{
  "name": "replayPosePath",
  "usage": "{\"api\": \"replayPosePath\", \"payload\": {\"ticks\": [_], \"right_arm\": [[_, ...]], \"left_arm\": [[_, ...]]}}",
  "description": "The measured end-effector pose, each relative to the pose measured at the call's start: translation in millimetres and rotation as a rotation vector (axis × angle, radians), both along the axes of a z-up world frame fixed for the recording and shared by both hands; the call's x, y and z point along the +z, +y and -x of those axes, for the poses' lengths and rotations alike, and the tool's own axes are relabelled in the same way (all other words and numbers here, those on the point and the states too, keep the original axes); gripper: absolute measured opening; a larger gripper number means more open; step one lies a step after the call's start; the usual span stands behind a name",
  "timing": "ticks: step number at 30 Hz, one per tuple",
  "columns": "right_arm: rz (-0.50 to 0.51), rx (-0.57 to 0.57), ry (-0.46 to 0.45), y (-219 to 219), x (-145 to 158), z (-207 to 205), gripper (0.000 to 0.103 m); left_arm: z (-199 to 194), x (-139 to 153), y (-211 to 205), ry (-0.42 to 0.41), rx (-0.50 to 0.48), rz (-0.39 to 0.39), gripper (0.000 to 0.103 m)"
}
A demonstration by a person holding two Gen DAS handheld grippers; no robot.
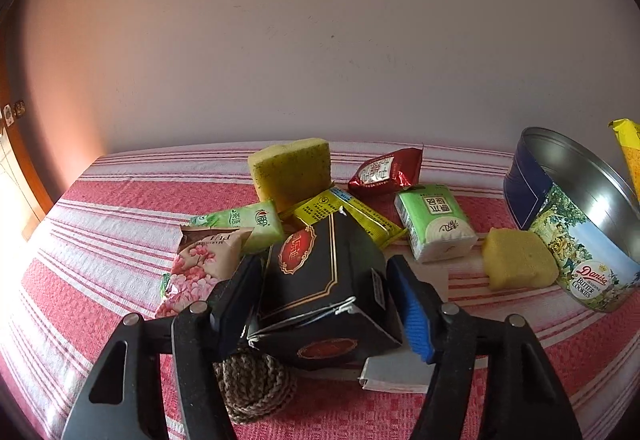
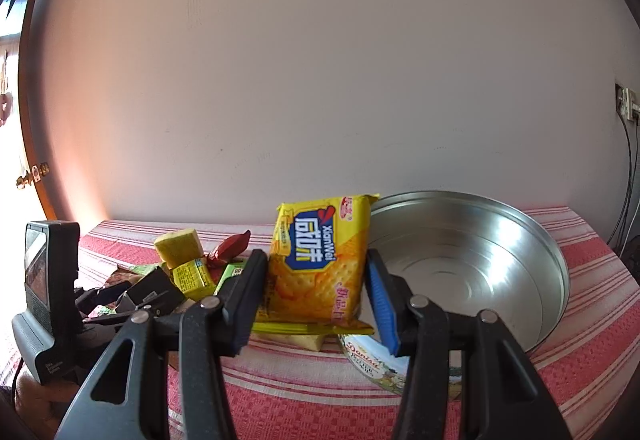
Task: Organize objects
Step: 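Carry the cracker pack over the tin with the right gripper while the left gripper grasps the black gift box, then drop the cracker pack into the tin with the right gripper while the left gripper lowers the black box in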
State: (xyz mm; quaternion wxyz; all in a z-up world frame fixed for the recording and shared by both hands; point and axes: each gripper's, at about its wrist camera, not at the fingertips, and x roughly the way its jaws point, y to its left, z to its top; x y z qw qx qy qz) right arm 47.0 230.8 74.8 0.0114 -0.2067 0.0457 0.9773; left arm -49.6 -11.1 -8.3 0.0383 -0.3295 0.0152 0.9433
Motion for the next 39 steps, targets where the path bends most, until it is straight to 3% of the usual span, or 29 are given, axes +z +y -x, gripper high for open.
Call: {"api": "replayPosePath", "payload": {"ticks": [4,5,8,13,15,16,17,19,23,24,25,31,36,39], "right_arm": [[0.003,-0.036,0.027,3.9,2.3,-2.3,0.050],[0.003,-0.047,0.035,6.0,3.9,-3.9,0.050],[0.015,-0.079,0.059,19.1,6.0,-6.4,0.050],[0.053,-0.136,0.064,47.3,4.9,-10.5,0.050],[0.071,-0.148,0.054,54.3,2.8,-8.4,0.050],[0.081,-0.148,0.049,56.7,1.9,-7.6,0.050],[0.089,-0.146,0.044,58.0,2.2,-7.8,0.050],[0.100,-0.141,0.037,57.2,2.0,-7.3,0.050],[0.086,-0.132,0.038,47.3,2.4,-6.9,0.050],[0.078,-0.128,0.039,47.6,2.3,-7.1,0.050],[0.068,-0.127,0.040,46.0,1.5,-6.9,0.050],[0.048,-0.124,0.038,42.5,-0.6,-5.6,0.050],[0.064,-0.135,0.042,49.4,0.5,-5.3,0.050],[0.084,-0.143,0.059,58.0,5.2,-8.7,0.050]], "left_arm": [[-13.6,12.5,-10.9,0.091,0.004,-0.093,0.029],[-15.0,15.2,-12.8,0.094,0.011,-0.118,0.028],[-22.1,18.5,-13.1,0.117,0.006,-0.150,0.028],[-23.0,13.9,-7.4,0.096,0.011,-0.103,0.030],[-14.8,9.1,-9.3,0.041,0.014,-0.107,0.053],[-7.9,3.1,-11.0,-0.006,0.021,-0.118,0.072],[-1.7,-3.6,-13.4,-0.057,0.022,-0.145,0.083],[2.3,-6.1,-15.1,-0.076,0.016,-0.170,0.086],[10.8,-5.1,-15.1,-0.094,0.053,-0.198,0.086],[13.0,-5.7,-13.7,-0.091,0.061,-0.196,0.082],[14.0,-6.7,-11.6,-0.090,0.056,-0.186,0.066],[8.1,-5.1,-4.3,-0.089,-0.018,-0.231,0.060],[-8.6,15.6,-12.6,0.020,0.004,-0.308,0.060],[-27.8,36.5,1.0,0.126,-0.030,-0.261,0.060]]}}
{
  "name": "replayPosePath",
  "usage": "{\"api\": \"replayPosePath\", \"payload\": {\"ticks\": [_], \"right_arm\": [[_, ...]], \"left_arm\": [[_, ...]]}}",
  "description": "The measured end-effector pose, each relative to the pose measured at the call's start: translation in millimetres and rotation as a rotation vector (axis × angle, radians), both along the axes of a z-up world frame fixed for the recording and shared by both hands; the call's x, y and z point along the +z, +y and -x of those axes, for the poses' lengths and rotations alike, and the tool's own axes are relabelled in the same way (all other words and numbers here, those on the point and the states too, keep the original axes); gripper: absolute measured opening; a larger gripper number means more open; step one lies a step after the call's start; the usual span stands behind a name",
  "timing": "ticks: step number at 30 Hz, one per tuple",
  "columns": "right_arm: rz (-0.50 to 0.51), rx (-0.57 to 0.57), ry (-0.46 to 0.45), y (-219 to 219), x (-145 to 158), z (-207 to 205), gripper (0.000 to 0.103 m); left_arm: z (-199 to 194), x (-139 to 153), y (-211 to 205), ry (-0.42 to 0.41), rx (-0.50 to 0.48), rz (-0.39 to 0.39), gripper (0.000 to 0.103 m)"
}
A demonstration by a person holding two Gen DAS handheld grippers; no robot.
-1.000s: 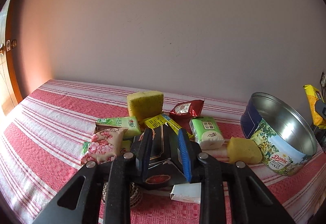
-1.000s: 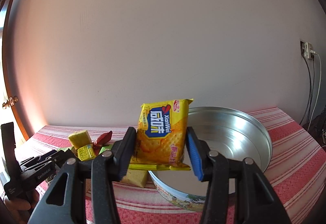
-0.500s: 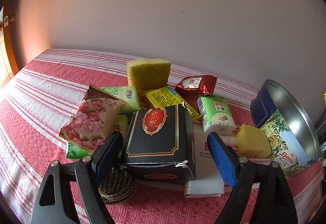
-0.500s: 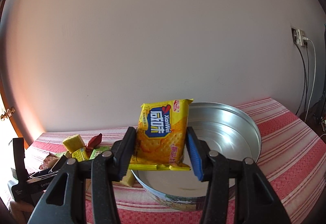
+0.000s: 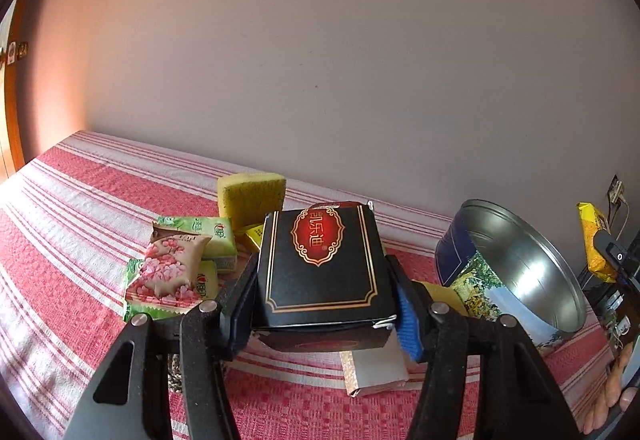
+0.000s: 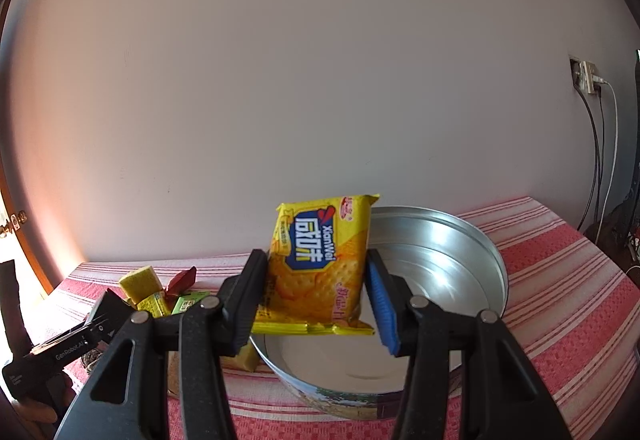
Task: Organize objects
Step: 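Drop the cracker pack into the tin with the right gripper while the left gripper lowers the black box in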
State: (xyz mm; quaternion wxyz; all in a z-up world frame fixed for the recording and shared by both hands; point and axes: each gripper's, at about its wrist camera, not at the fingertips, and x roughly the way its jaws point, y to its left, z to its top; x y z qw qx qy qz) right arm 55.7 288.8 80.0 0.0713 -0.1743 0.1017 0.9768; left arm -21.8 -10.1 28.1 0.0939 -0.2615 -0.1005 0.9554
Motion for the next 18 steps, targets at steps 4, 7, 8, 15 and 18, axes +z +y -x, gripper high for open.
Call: {"api": "replayPosePath", "payload": {"ticks": [4,7,8,15,18], "right_arm": [[-0.017,-0.032,0.027,19.9,4.3,-5.0,0.050],[-0.021,-0.056,0.000,43.1,-2.2,-1.8,0.050],[-0.021,-0.064,-0.016,51.2,-6.2,0.6,0.050],[0.004,-0.072,-0.142,90.4,-32.8,24.9,0.050],[0.002,-0.066,-0.178,99.4,-41.2,31.3,0.050]], "left_arm": [[-22.6,25.6,37.0,0.120,-0.071,0.089,0.060],[-31.8,36.5,71.3,0.152,-0.154,0.110,0.060],[-31.5,37.8,83.0,0.155,-0.179,0.113,0.060],[-9.3,21.1,172.9,0.097,-0.295,0.124,0.060],[2.7,11.1,198.8,0.063,-0.305,0.151,0.060]]}}
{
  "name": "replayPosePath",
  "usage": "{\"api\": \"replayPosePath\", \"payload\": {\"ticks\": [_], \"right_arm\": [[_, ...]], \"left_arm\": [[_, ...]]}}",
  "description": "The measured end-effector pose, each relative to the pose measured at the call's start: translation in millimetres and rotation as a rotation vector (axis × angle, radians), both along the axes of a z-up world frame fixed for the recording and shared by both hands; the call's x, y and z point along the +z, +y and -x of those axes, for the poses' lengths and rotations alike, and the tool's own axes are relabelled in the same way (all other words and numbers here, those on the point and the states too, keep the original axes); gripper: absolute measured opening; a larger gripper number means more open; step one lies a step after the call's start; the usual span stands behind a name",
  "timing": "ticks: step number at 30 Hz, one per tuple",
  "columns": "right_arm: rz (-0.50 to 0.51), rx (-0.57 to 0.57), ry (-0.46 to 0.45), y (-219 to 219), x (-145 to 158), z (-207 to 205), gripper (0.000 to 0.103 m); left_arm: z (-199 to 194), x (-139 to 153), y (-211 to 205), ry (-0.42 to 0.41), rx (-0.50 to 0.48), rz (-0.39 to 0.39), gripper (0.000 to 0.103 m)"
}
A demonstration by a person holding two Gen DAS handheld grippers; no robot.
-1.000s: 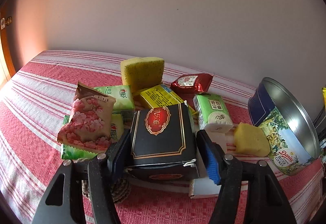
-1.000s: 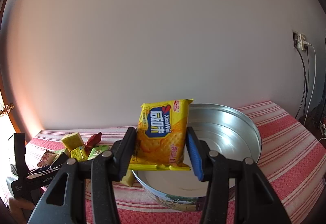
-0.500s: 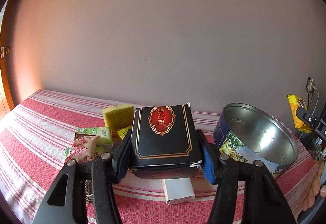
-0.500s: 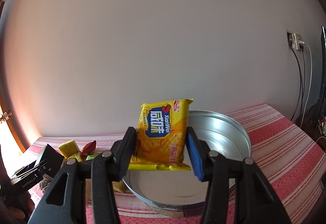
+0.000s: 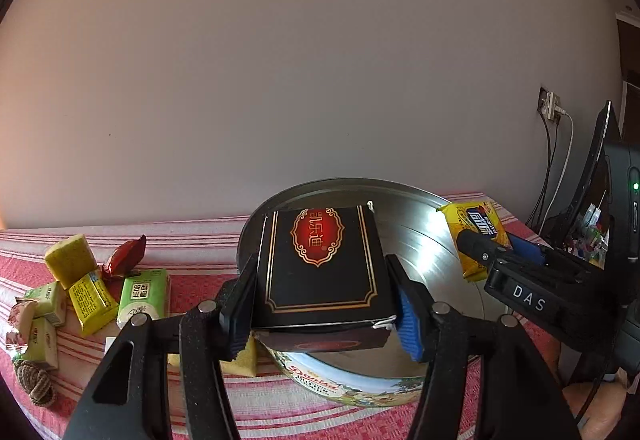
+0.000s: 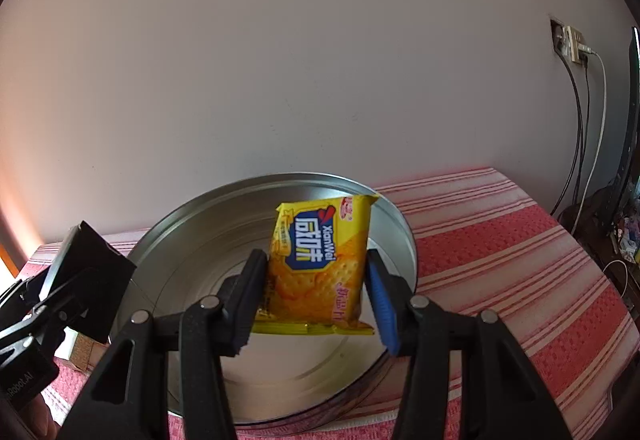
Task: Organize objects
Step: 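Drop the cracker pack into the tin with the right gripper while the left gripper lowers the black box in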
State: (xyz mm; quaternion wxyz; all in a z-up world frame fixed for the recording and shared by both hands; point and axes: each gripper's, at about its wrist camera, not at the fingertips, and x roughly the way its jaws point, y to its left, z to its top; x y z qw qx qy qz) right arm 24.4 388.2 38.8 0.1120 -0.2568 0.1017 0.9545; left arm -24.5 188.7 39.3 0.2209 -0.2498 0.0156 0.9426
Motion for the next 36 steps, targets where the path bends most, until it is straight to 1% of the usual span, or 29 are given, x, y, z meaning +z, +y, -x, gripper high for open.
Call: {"api": "replayPosePath", "payload": {"ticks": [3,5,7,9,10,11,12,13,14,15,16,17,18,19,20,22,23,24,26,27,33,35,36], "right_arm": [[0.018,-0.008,-0.034,10.1,-7.7,6.5,0.050],[0.056,-0.004,-0.049,15.2,-11.1,9.4,0.051],[0.096,0.004,-0.043,18.7,-11.4,9.0,0.051],[0.106,0.000,-0.027,19.5,-9.7,7.7,0.051],[0.106,-0.003,-0.019,19.8,-8.5,6.6,0.060],[0.108,-0.010,-0.005,20.0,-7.2,4.4,0.071],[0.111,-0.016,0.017,21.5,-5.8,2.4,0.075],[0.113,-0.022,0.039,21.0,-2.8,-0.5,0.076],[0.111,-0.028,0.060,20.6,0.8,-3.6,0.076],[0.104,-0.044,0.083,21.2,3.9,-6.7,0.076],[0.093,-0.073,0.110,22.4,6.8,-10.9,0.080],[0.082,-0.112,0.141,24.5,10.2,-15.5,0.087],[0.072,-0.153,0.174,25.7,13.6,-21.4,0.092],[0.063,-0.193,0.208,27.7,16.7,-27.0,0.099],[0.053,-0.233,0.241,29.6,18.5,-32.6,0.101],[0.035,-0.288,0.282,31.1,21.4,-40.2,0.101],[0.026,-0.304,0.292,32.2,21.2,-40.4,0.101],[0.019,-0.311,0.296,31.6,20.5,-39.8,0.101],[-0.005,-0.315,0.291,26.3,18.3,-36.2,0.101],[-0.020,-0.314,0.287,22.7,16.8,-34.6,0.101],[-0.058,-0.305,0.277,-3.8,9.0,-35.7,0.101],[-0.085,-0.311,0.280,-12.4,6.3,-37.6,0.101],[-0.106,-0.317,0.280,-17.5,7.1,-38.0,0.101]], "left_arm": [[7.0,-6.7,10.1,-0.034,-0.008,0.010,0.060],[11.1,-10.3,15.6,-0.045,-0.010,0.017,0.060],[16.3,-13.1,22.4,-0.048,-0.005,0.028,0.060],[20.5,-15.4,24.0,-0.064,-0.001,0.037,0.061],[22.4,-16.1,22.7,-0.079,0.000,0.034,0.061],[22.3,-15.2,23.5,-0.094,-0.002,0.021,0.061],[16.7,-14.7,18.9,-0.102,-0.008,0.002,0.063],[15.0,-12.0,13.4,-0.099,-0.008,-0.012,0.070],[11.6,-8.4,6.5,-0.082,0.003,-0.017,0.079],[7.1,-4.9,-1.0,-0.051,0.023,-0.016,0.082],[1.9,-1.9,-9.5,-0.014,0.049,-0.012,0.086],[-2.5,0.0,-17.6,0.017,0.074,-0.005,0.086],[-6.4,1.0,-25.4,0.035,0.092,0.001,0.086],[-8.5,1.0,-33.6,0.043,0.107,0.005,0.086],[-10.4,0.2,-41.0,0.048,0.124,0.007,0.086],[-12.0,-3.1,-54.7,0.049,0.150,0.010,0.086],[-9.2,-2.6,-50.7,0.049,0.160,0.017,0.086],[-20.0,-0.5,-56.5,0.050,0.167,0.027,0.086],[-20.2,-5.4,-61.7,0.053,0.191,0.053,0.086],[-17.4,-3.4,-67.7,0.054,0.203,0.059,0.086],[-30.4,-2.3,-87.8,0.076,0.228,0.070,0.086],[-31.5,-3.9,-92.0,0.072,0.230,0.077,0.086],[-32.2,-4.2,-94.4,0.070,0.227,0.070,0.086]]}}
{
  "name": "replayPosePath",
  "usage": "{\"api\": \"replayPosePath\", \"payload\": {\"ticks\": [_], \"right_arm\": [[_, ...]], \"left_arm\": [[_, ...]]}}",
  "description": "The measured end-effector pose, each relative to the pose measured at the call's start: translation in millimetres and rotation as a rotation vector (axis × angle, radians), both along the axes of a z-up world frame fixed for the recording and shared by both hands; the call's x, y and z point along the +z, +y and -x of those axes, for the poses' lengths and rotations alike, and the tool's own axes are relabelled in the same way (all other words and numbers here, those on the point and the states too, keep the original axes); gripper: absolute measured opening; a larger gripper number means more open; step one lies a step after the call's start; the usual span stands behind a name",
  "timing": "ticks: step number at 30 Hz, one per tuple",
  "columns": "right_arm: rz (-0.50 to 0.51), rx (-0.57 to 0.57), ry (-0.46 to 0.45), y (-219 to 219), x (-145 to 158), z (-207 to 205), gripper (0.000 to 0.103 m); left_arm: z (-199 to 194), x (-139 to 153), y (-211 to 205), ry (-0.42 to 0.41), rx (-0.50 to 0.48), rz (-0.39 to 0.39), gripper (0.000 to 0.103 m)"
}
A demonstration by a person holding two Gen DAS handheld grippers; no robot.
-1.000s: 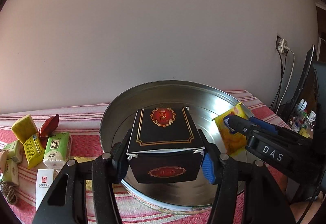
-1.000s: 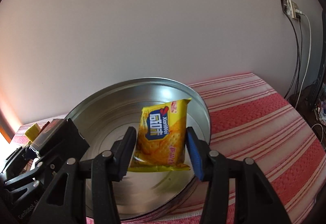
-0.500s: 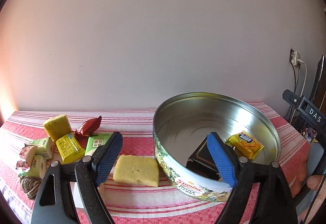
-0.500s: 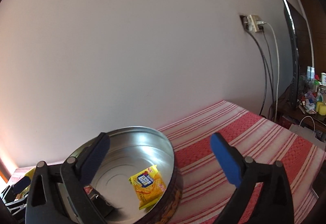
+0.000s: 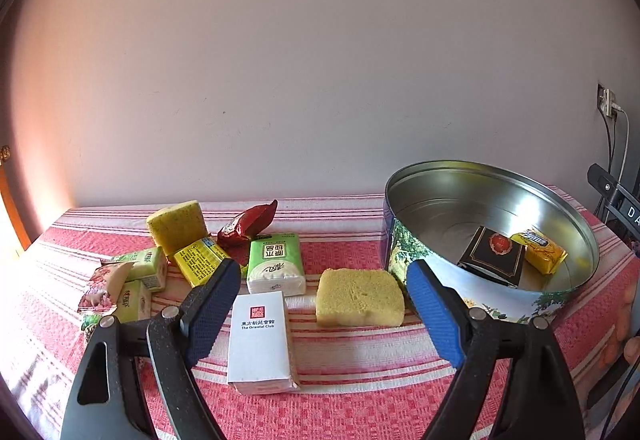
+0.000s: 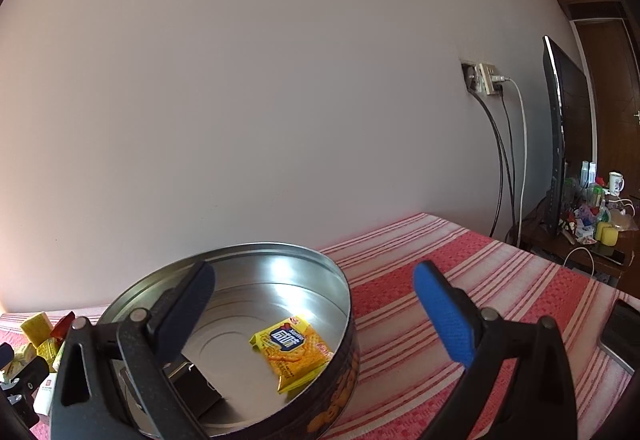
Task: Organize objects
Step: 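Drop the cracker pack into the tin with the right gripper while the left gripper lowers the black box in, then grasp the white Oriental Club box with the right gripper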
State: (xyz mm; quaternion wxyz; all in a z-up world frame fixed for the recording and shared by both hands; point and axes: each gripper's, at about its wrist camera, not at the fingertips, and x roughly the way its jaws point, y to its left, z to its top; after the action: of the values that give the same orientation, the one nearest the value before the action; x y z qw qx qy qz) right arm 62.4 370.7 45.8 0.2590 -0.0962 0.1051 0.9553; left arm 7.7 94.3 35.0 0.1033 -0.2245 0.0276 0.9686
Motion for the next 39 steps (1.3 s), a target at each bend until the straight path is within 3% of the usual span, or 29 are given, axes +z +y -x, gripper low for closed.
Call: {"api": "replayPosePath", "payload": {"ticks": [4,11,16,34,39], "right_arm": [[-0.032,-0.066,0.019,-11.2,1.5,-12.1,0.101],[0.105,-0.101,0.002,-25.5,-6.0,-31.9,0.101],[0.060,-0.090,-0.002,-55.2,-1.5,-38.1,0.101],[0.057,0.127,-0.088,-150.4,-8.9,-11.8,0.101],[0.061,0.195,-0.155,-172.4,-14.4,6.1,0.101]], "left_arm": [[-4.3,-1.9,-10.3,0.003,0.005,-0.012,0.086],[-7.7,-5.4,-26.8,-0.021,0.001,-0.009,0.086],[-6.2,-6.4,-45.3,-0.046,0.014,-0.014,0.086],[19.2,-15.2,-110.6,-0.141,0.079,-0.028,0.086],[27.3,-16.9,-139.2,-0.157,0.118,-0.031,0.086]]}}
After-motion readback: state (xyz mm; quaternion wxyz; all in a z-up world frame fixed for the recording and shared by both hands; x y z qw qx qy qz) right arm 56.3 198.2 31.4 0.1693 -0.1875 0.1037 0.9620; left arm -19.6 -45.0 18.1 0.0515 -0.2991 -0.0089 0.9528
